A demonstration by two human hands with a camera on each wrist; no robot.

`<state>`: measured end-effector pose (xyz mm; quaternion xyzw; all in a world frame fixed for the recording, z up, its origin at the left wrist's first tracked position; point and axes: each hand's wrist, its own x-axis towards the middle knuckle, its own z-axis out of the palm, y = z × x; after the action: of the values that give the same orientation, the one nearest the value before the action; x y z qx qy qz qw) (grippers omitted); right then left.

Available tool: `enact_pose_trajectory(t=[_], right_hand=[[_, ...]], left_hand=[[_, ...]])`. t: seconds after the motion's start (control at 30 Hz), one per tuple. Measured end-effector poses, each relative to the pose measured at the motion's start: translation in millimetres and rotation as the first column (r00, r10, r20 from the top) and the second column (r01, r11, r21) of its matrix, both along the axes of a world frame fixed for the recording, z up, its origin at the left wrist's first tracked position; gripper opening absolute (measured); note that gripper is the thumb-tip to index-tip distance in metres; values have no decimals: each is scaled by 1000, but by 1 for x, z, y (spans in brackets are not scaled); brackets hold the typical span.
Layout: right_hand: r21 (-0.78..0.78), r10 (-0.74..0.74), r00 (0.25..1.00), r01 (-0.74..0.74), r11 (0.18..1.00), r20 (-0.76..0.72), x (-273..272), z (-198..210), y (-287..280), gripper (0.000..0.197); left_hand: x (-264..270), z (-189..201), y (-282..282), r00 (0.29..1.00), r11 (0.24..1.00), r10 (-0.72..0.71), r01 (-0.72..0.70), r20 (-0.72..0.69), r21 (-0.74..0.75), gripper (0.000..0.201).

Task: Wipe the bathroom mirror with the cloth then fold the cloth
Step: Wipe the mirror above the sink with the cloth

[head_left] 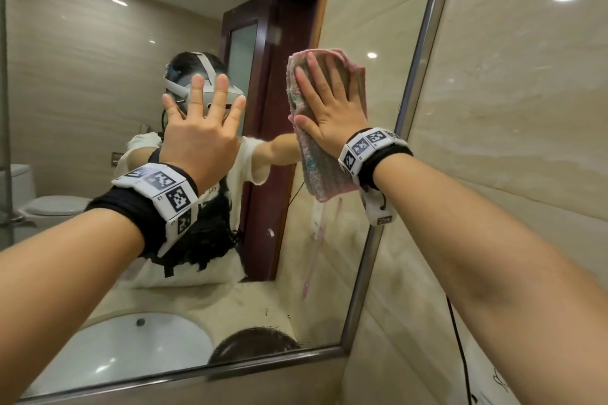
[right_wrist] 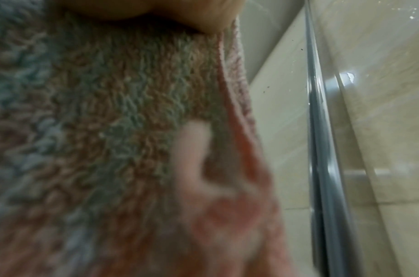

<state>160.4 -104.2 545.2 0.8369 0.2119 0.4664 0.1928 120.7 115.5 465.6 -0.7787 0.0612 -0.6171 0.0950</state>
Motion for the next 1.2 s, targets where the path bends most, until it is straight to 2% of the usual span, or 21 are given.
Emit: enact_pose_trajectory(t=[0.1,0.17,0.23,0.3,0.4,0.5,0.6,0.7,0.83,1.03,1.1,1.2], right_hand=[[45,9,1000,-10,999,15,1,5,-3,68],[246,32,999,-34,969,14,4,10,-2,68],[457,43,999,-51,888,28,7,14,2,68],[538,30,998,-53,841,51,6,15,6,68],[517,-60,995,12,856,77,-1,17,12,69],[399,-198,974,141,906,106,-11,25,13,74],[301,-248,960,200,933,129,-17,33,7,79],[326,-196,977,159,932,86,-15,33,0,80],[389,-47,999,41,920,7,-6,28,-3,78],[509,36,999,-44,860,25,2,15,16,77],[463,32,999,-46,885,40,1,10,22,76],[251,83,996,-89,964,36,-2,-2,31,75]], left_hand=[[2,-1,2,1000,1000,13,-14,21,16,47],[4,-1,3,999,999,32,-32,26,22,47],[4,-1,3,999,999,37,-37,28,25,48],[5,-1,3,999,999,34,-35,24,29,49],[5,-1,4,999,999,39,-39,13,28,49],[3,0,3,1000,999,27,-27,-4,20,49],[0,1,2,1000,1000,10,-9,-16,11,49],[-3,2,1,999,1000,-21,21,-33,2,48],[-4,3,-1,999,1000,-3,3,-43,8,47],[-3,2,-2,1000,1000,1,-1,-8,21,47],[-3,1,-1,1000,999,4,-5,3,32,47],[0,-1,1,1000,999,22,-23,17,40,46]])
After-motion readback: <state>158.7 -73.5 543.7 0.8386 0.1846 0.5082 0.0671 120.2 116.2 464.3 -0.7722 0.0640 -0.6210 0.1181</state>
